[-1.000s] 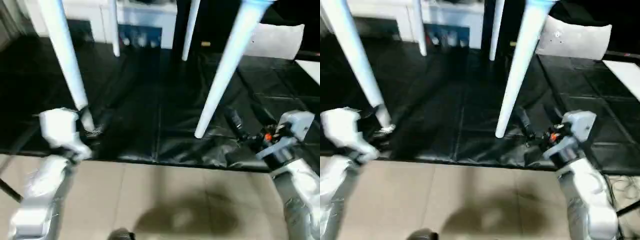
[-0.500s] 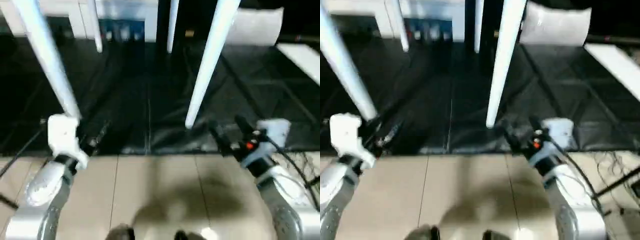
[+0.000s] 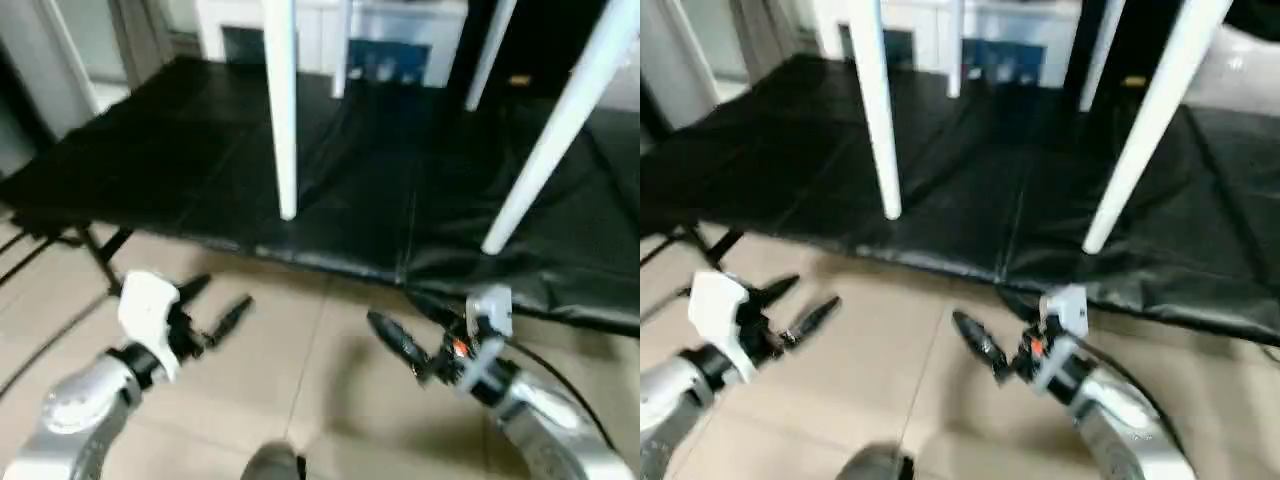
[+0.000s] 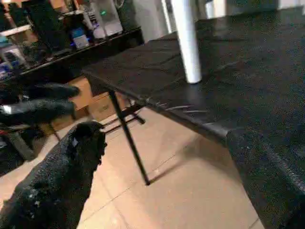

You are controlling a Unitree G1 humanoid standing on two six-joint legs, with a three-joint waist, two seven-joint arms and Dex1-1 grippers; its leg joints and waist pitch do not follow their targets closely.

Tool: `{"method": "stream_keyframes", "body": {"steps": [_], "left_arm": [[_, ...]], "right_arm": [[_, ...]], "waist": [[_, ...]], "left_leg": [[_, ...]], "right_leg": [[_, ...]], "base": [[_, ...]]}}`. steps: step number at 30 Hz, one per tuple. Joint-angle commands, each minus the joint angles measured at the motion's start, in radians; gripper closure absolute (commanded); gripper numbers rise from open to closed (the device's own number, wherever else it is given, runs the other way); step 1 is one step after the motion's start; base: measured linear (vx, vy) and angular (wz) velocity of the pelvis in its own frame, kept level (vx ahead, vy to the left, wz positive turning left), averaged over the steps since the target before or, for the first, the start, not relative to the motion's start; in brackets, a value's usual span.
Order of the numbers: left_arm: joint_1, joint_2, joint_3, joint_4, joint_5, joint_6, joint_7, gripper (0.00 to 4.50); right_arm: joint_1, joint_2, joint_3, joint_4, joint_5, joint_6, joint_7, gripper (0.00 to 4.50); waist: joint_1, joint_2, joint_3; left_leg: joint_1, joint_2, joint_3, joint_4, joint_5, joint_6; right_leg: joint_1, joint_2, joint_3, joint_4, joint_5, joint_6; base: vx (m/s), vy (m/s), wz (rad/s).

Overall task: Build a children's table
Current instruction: Flip table

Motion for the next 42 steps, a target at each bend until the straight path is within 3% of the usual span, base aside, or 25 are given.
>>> {"method": "stream_keyframes", "body": {"steps": [1, 2, 3, 4, 5, 7, 8, 10, 12, 13, 14, 16, 17, 18, 20, 21, 22, 23, 25, 28, 30, 32, 34, 38, 42], "left_arm": [[-0.009, -0.005, -0.04, 0.085, 0.046, -0.002, -0.003, 0.33], [-0.009, -0.005, -0.042, 0.089, 0.048, 0.0, -0.003, 0.17], [-0.018, 0.008, -0.071, 0.151, 0.081, 0.031, -0.004, 0.17], [-0.031, 0.028, -0.108, 0.223, 0.123, 0.05, -0.006, 0.09], [-0.033, 0.03, -0.113, 0.233, 0.129, 0.05, -0.006, 0.09], [-0.077, 0.033, -0.173, 0.38, 0.152, 0.152, -0.022, 0.03], [-0.086, 0.035, -0.192, 0.411, 0.161, 0.168, -0.031, 0.03], [-0.109, 0.025, -0.223, 0.496, 0.188, 0.142, -0.051, 0.03], [-0.168, -0.04, -0.205, 0.688, 0.204, 0.052, -0.027, 0.03], [-0.168, -0.04, -0.205, 0.688, 0.204, 0.052, -0.027, 0.03], [-0.201, -0.078, -0.178, 0.782, 0.195, 0.014, 0.0, 0.03], [-0.257, -0.143, -0.141, 0.962, 0.194, -0.08, 0.064, 0.03], [-0.275, -0.161, -0.137, 1.023, 0.202, -0.109, 0.092, 0.03], [-0.286, -0.176, -0.126, 1.07, 0.207, -0.133, 0.133, 0.03], [-0.306, -0.199, -0.095, 1.138, 0.188, -0.149, 0.202, 0.03], [-0.318, -0.222, -0.048, 1.203, 0.154, -0.123, 0.276, 0.03], [-0.319, -0.225, -0.041, 1.212, 0.15, -0.119, 0.286, 0.03], [-0.322, -0.244, -0.04, 1.266, 0.163, -0.132, 0.328, 0.03], [-0.331, -0.259, -0.046, 1.317, 0.187, -0.165, 0.329, 0.03], [-0.344, -0.275, -0.038, 1.371, 0.191, -0.207, 0.316, 0.03], [-0.352, -0.28, -0.046, 1.397, 0.202, -0.236, 0.309, 0.03], [-0.358, -0.283, -0.046, 1.413, 0.209, -0.24, 0.308, 0.03], [-0.361, -0.285, -0.043, 1.421, 0.21, -0.24, 0.313, 0.03], [-0.361, -0.285, -0.043, 1.421, 0.21, -0.24, 0.313, 0.03], [-0.361, -0.285, -0.043, 1.421, 0.21, -0.24, 0.313, 0.03]], "right_arm": [[0.001, -0.008, 0.025, 0.071, -0.04, -0.006, 0.014, 0.0], [0.001, -0.008, 0.025, 0.074, -0.041, -0.007, 0.015, 0.0], [-0.001, -0.003, 0.037, 0.126, -0.06, -0.017, 0.015, 0.0], [-0.01, 0.005, 0.054, 0.194, -0.092, -0.041, 0.008, 0.0], [-0.012, 0.006, 0.056, 0.203, -0.096, -0.044, 0.006, 0.0], [-0.063, 0.044, 0.071, 0.391, -0.153, -0.069, -0.056, 0.0], [-0.076, 0.053, 0.07, 0.436, -0.163, -0.076, -0.072, 0.0], [-0.11, 0.067, 0.065, 0.527, -0.2, -0.121, -0.12, 0.0], [-0.168, 0.097, 0.037, 0.683, -0.227, -0.182, -0.205, 0.0], [-0.168, 0.097, 0.037, 0.683, -0.227, -0.182, -0.205, 0.0], [-0.194, 0.11, 0.023, 0.76, -0.233, -0.204, -0.24, 0.0], [-0.241, 0.134, -0.01, 0.954, -0.231, -0.211, -0.326, 0.0], [-0.257, 0.14, -0.022, 1.034, -0.23, -0.217, -0.355, 0.0], [-0.265, 0.149, -0.045, 1.095, -0.218, -0.22, -0.395, 0.0], [-0.28, 0.161, -0.084, 1.191, -0.204, -0.237, -0.456, 0.0], [-0.278, 0.167, -0.104, 1.263, -0.208, -0.233, -0.523, 0.0], [-0.277, 0.167, -0.106, 1.273, -0.209, -0.233, -0.531, 0.0], [-0.272, 0.17, -0.103, 1.33, -0.236, -0.214, -0.593, 0.0], [-0.277, 0.17, -0.082, 1.371, -0.27, -0.209, -0.609, 0.0], [-0.286, 0.17, -0.048, 1.413, -0.31, -0.212, -0.597, 0.0], [-0.297, 0.171, -0.058, 1.443, -0.311, -0.225, -0.587, 0.0], [-0.309, 0.176, -0.055, 1.461, -0.32, -0.216, -0.584, 0.0], [-0.315, 0.179, -0.054, 1.47, -0.324, -0.209, -0.586, 0.0], [-0.315, 0.179, -0.054, 1.47, -0.324, -0.209, -0.586, 0.0], [-0.315, 0.179, -0.054, 1.47, -0.324, -0.209, -0.586, 0.0]], "waist": [[-0.027, 0.011, -0.041], [-0.047, -0.007, -0.037], [-0.057, -0.018, -0.04], [-0.065, -0.019, -0.045], [-0.081, -0.016, -0.043], [-0.099, -0.017, -0.04], [-0.114, -0.018, -0.032], [-0.124, -0.027, -0.03], [-0.129, -0.024, -0.032], [-0.131, -0.026, -0.033], [-0.123, -0.024, -0.036], [-0.132, -0.028, -0.04], [-0.126, -0.017, -0.039], [-0.129, -0.024, -0.037], [-0.13, -0.016, -0.042], [-0.134, -0.02, -0.045], [-0.137, -0.022, -0.046], [-0.137, -0.027, -0.044], [-0.141, -0.032, -0.039], [-0.149, -0.027, -0.027], [-0.154, -0.025, -0.019], [-0.155, -0.025, -0.016], [-0.156, -0.026, -0.017], [-0.155, -0.025, -0.023], [-0.151, -0.026, -0.032]], "left_leg": [[0.046, 0.099, -0.068, -0.128, -0.198, 0.032], [0.033, 0.087, -0.047, -0.135, -0.22, 0.014], [0.032, 0.088, -0.043, -0.137, -0.214, 0.014], [0.03, 0.086, -0.042, -0.137, -0.186, 0.018], [0.037, 0.081, -0.038, -0.139, -0.17, 0.025], [0.038, 0.09, -0.039, -0.148, -0.206, 0.019], [0.042, 0.086, -0.037, -0.154, -0.255, -0.004], [0.039, 0.096, -0.032, -0.159, -0.282, -0.02], [0.044, 0.096, -0.022, -0.155, -0.26, -0.012], [0.043, 0.091, -0.019, -0.153, -0.249, -0.009], [0.044, 0.1, -0.019, -0.153, -0.234, 0.001], [0.046, 0.095, -0.011, -0.149, -0.202, 0.023], [0.043, 0.099, -0.01, -0.146, -0.215, 0.026], [0.042, 0.101, -0.008, -0.148, -0.221, 0.029], [0.041, 0.106, -0.013, -0.15, -0.224, 0.035], [0.041, 0.104, -0.01, -0.147, -0.206, 0.047], [0.039, 0.102, -0.01, -0.145, -0.19, 0.056], [0.035, 0.101, -0.007, -0.139, -0.152, 0.099], [0.032, 0.102, -0.006, -0.14, -0.157, 0.117], [0.034, 0.108, -0.006, -0.15, -0.249, 0.094], [0.039, 0.114, -0.008, -0.162, -0.342, 0.044], [0.044, 0.115, -0.01, -0.168, -0.402, -0.004], [0.039, 0.113, -0.009, -0.169, -0.38, -0.005], [0.036, 0.114, -0.002, -0.162, -0.267, 0.05], [0.029, 0.114, 0.002, -0.143, -0.123, 0.161]], "right_leg": [[-0.023, -0.096, 0.036, -0.074, 0.248, -0.086], [-0.007, -0.12, 0.047, -0.094, 0.274, -0.082], [0.0, -0.123, 0.047, -0.097, 0.281, -0.079], [0.005, -0.119, 0.043, -0.094, 0.307, -0.075], [-0.006, -0.112, 0.04, -0.098, 0.31, -0.072], [-0.005, -0.116, 0.042, -0.104, 0.268, -0.101], [-0.015, -0.117, 0.046, -0.108, 0.19, -0.143], [-0.008, -0.124, 0.053, -0.116, 0.11, -0.203], [-0.015, -0.124, 0.058, -0.117, 0.122, -0.23], [-0.014, -0.126, 0.058, -0.116, 0.129, -0.242], [-0.009, -0.13, 0.058, -0.115, 0.157, -0.249], [-0.014, -0.124, 0.056, -0.109, 0.234, -0.27], [-0.013, -0.136, 0.058, -0.109, 0.236, -0.284], [-0.013, -0.134, 0.058, -0.111, 0.241, -0.282], [-0.008, -0.131, 0.055, -0.104, 0.267, -0.275], [-0.01, -0.129, 0.054, -0.098, 0.315, -0.277], [-0.008, -0.127, 0.052, -0.096, 0.339, -0.279], [-0.008, -0.133, 0.053, -0.099, 0.376, -0.275], [-0.009, -0.134, 0.053, -0.104, 0.353, -0.269], [-0.014, -0.137, 0.056, -0.122, 0.165, -0.274], [-0.023, -0.135, 0.062, -0.131, 0.028, -0.283], [-0.028, -0.136, 0.068, -0.136, -0.057, -0.277], [-0.025, -0.136, 0.068, -0.134, -0.037, -0.277], [-0.021, -0.135, 0.064, -0.124, 0.131, -0.285], [-0.016, -0.138, 0.054, -0.104, 0.367, -0.282]], "base": [[-0.001, 0.068, -0.06], [0.0, 0.0, 0.0], [0.0, 0.0, 0.0], [0.0, 0.0, 0.0], [0.0, 0.0, 0.0], [0.0, 0.0, 0.0], [0.0, 0.0, 0.0], [0.0, 0.0, 0.0], [0.0, 0.0, 0.0], [0.0, 0.0, 0.0], [0.0, 0.0, 0.0], [0.0, 0.0, 0.0], [0.0, 0.0, 0.0], [0.0, 0.0, 0.0], [0.0, 0.0, 0.0], [0.0, 0.0, 0.0], [0.0, 0.0, 0.0], [0.0, 0.0, 0.0], [0.0, 0.0, 0.0], [0.0, 0.0, 0.0], [0.0, 0.0, 0.0], [0.0, 0.0, 0.0], [0.0, 0.0, 0.0], [0.0, 0.0, 0.0], [0.0, 0.0, 0.0]]}}
